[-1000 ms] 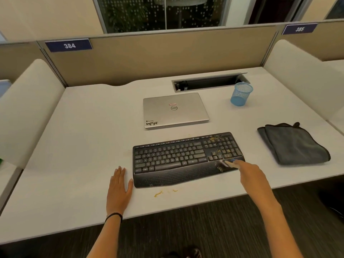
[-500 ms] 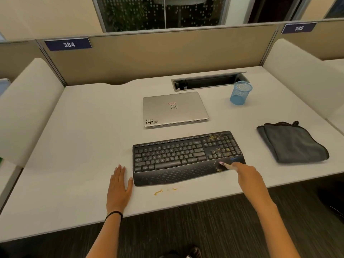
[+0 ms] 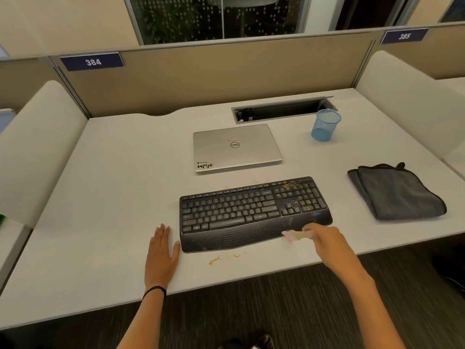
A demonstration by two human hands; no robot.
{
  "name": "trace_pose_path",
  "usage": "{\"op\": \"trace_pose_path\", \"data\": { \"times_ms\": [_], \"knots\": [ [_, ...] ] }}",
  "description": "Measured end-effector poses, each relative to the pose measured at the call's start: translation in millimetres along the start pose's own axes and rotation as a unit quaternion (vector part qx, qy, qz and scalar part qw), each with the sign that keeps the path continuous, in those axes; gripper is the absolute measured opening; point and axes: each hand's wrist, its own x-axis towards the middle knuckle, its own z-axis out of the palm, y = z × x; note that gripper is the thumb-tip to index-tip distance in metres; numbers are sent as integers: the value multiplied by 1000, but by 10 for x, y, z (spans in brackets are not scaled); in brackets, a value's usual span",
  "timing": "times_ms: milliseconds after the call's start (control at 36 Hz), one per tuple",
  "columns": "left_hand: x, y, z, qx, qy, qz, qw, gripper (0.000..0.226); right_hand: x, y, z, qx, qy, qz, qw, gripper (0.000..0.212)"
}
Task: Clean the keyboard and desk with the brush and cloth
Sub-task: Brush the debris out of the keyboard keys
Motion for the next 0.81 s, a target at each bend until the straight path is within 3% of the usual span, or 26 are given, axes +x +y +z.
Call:
{"op": "trace_pose_path", "data": {
  "times_ms": [56, 167, 333, 417, 472, 639, 806],
  "knots": [
    [-4, 5, -1, -1, 2, 0, 1000, 61, 4, 23, -61, 33, 41, -14, 999, 32],
    [-10, 4, -4, -2, 5, 1, 1000, 61, 135, 104, -38, -7, 100, 20, 995, 35],
    [-9, -4, 9, -3, 2, -2, 1000, 62, 164, 61, 110, -15, 63, -16, 998, 43],
    [-8, -6, 13, -2, 2, 0, 1000, 62, 198, 22, 121, -60, -13, -60, 996, 51],
    [-4, -8, 10, -2, 3, -1, 1000, 61, 195, -7, 49, -65, -50, -45, 996, 47],
    [-1, -14, 13, 0, 3, -2, 1000, 61, 163, 54, 8, -1, 109, -4, 994, 41],
    [7, -30, 24, 4, 6, -1, 1000, 61, 128, -40, 176, 49, 54, -9, 997, 52]
  ]
}}
